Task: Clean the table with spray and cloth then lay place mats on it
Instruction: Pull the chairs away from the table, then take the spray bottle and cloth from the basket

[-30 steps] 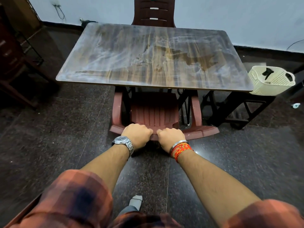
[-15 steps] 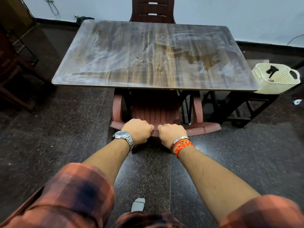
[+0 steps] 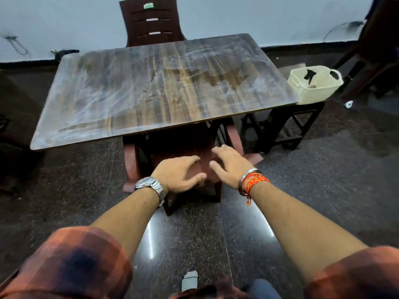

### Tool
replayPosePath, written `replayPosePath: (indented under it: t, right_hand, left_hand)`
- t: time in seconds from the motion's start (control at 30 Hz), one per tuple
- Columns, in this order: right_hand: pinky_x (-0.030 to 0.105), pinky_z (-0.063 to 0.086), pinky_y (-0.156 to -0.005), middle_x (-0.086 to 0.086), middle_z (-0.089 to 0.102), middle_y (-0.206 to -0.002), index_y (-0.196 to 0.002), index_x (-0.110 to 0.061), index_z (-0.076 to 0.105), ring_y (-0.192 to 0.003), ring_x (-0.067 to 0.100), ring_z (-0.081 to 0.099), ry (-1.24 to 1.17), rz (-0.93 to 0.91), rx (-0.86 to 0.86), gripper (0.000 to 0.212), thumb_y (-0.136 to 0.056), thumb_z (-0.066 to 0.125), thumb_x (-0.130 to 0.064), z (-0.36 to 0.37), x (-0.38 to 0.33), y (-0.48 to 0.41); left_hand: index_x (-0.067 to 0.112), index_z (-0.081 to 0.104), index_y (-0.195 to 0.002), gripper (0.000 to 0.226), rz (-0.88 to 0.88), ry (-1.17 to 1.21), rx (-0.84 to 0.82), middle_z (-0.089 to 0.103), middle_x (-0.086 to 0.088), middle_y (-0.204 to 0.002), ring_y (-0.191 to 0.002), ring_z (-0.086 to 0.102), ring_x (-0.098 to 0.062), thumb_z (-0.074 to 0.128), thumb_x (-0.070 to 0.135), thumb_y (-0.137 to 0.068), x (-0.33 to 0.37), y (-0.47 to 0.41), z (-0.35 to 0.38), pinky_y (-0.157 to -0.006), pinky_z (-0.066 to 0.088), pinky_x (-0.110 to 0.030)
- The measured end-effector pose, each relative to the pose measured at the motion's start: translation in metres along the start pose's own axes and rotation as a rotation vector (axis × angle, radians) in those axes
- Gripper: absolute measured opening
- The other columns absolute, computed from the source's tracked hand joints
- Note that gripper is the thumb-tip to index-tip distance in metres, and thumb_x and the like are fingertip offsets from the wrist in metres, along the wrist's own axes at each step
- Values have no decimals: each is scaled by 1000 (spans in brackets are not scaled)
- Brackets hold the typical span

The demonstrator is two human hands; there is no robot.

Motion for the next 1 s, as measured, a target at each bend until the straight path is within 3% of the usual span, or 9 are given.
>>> replayPosePath:
  t: [0.1,0.3,0.63,1.0]
  right_hand:
    - [38,21,-117,8,36,-151,-143,-9,36,-144,23,22,81,150,209,57,-96,41,-41,-33,49,7]
    - [39,9,-119,2,14,-160,-150,-14,20,-147,18,7,219,270,300,63,-97,37,-41,-86,150,6]
    - [41,10,-119,3,8,-161,-151,-14,16,-147,19,5,234,389,270,68,-95,40,-42,-197,333,8]
    - [43,15,-118,8,6,-160,-150,-13,17,-146,24,11,162,467,187,70,-92,46,-41,-249,467,-59]
  left_hand:
    - [16,46,-142,67,-15,22,102,56,-2,-140,-122,57,-22,45,59,-91,30,-44,-1,-97,48,-34]
    - [9,35,-147,67,69,56,113,40,-9,-152,-136,43,-24,50,46,-94,109,-158,22,-110,36,-35]
    - [5,17,-153,84,0,98,66,25,-13,-159,-143,30,-26,57,43,-89,234,-338,52,-116,27,-38]
    - [4,8,-154,92,-41,110,-41,15,-13,-162,-146,23,-28,57,48,-89,275,-507,89,-118,22,-41]
Point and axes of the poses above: each hand's wrist, its own y-axis away from the middle knuckle, its own z-axis out of the palm, x = y × z, the point moved 7 cm from there along -y, towards the middle knuckle
